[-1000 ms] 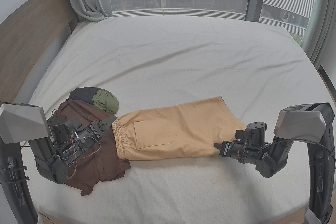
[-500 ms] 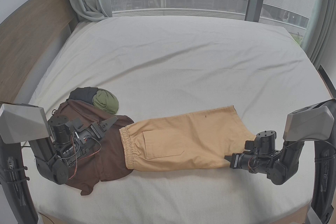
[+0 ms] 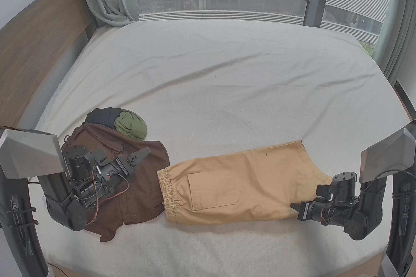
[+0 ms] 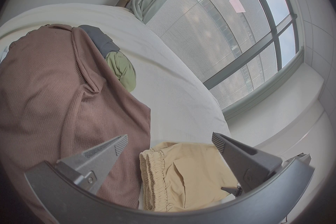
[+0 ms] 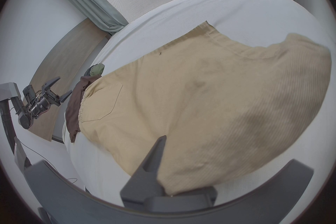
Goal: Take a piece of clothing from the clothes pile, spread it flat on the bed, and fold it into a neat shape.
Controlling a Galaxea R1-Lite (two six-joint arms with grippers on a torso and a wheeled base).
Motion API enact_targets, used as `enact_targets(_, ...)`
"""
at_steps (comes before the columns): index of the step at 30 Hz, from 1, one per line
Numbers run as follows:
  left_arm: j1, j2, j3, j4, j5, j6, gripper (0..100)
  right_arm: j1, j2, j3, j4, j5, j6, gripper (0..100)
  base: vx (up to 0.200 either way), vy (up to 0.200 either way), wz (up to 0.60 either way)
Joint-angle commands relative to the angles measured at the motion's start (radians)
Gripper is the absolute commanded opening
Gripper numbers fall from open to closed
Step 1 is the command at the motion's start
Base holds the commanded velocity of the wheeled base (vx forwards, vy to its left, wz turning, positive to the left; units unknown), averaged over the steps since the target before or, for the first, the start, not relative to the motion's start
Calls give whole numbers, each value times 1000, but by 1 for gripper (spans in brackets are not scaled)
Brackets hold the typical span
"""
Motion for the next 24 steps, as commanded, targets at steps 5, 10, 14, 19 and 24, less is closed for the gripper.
enact_targets(5,-24,4,22,-1,-14,1,100,-7,50,42,-58,1,-1,0,0,0,0)
enact_targets(10,-24,4,25,-1,-28,1,100,-4,67,58,-90,1,-1,0,0,0,0)
enact_targets(14,-24,1,27,-1,-37,1,100,-7,68,56,-93,1,-1,100,0,0,0)
enact_targets(19,-23,-7,35,-1,-62,11,100,-1,53,94,-93,1,-3,100,0,0,0)
enact_targets(24,-16,-10,45,-1,-75,77,100,10,4,177,-93,2,-12,100,0,0,0)
